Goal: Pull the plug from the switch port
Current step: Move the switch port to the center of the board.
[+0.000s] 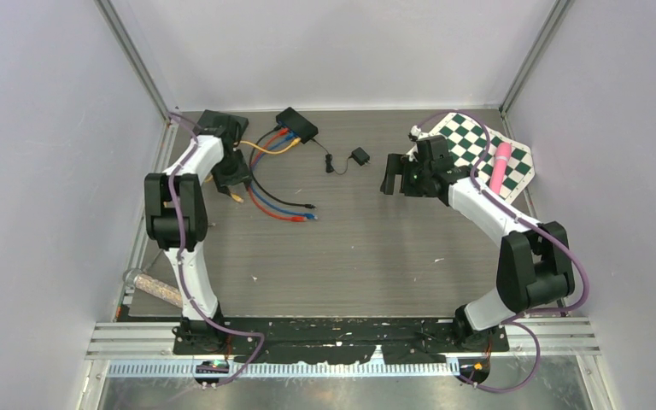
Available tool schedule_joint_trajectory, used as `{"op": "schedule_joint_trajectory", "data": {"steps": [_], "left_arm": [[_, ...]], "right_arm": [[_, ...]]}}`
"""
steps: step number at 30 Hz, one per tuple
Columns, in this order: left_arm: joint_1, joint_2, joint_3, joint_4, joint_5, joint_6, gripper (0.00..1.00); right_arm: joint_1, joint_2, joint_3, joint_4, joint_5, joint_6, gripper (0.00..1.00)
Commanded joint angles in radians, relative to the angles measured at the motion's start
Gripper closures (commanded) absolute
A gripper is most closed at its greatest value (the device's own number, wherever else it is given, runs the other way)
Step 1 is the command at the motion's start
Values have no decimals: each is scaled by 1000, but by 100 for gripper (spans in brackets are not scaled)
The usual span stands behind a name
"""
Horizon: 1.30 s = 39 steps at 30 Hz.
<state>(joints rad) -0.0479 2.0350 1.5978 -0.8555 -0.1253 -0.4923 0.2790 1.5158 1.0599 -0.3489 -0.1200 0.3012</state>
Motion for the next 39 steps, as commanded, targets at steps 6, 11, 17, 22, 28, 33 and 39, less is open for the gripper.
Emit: {"op": "schedule_joint_trajectory", "data": {"steps": [6, 11, 17, 22, 28, 33, 39], "left_arm": [[10, 13, 61, -96, 21, 42, 56], [10, -39, -40, -42, 36, 47, 41], [10, -56, -68, -23, 35, 41, 36], [10, -81, -106, 29, 37, 43, 30], [10, -109, -156, 85, 38, 62, 34], [-24, -210, -230, 150, 1, 60, 1], [-101, -270, -250, 199, 46, 15, 0]], "right_arm": [[-11, -1, 38, 9, -9, -18, 6], [-21, -4, 32, 8, -5, -25, 6], [-24, 14, 39, 10, -28, -17, 6], [-27, 3, 31, 10, -24, -22, 6], [-31, 0, 27, 10, -24, -26, 6], [-35, -6, 21, 10, -16, -34, 6], [-39, 17, 24, 22, -36, -22, 6]]}}
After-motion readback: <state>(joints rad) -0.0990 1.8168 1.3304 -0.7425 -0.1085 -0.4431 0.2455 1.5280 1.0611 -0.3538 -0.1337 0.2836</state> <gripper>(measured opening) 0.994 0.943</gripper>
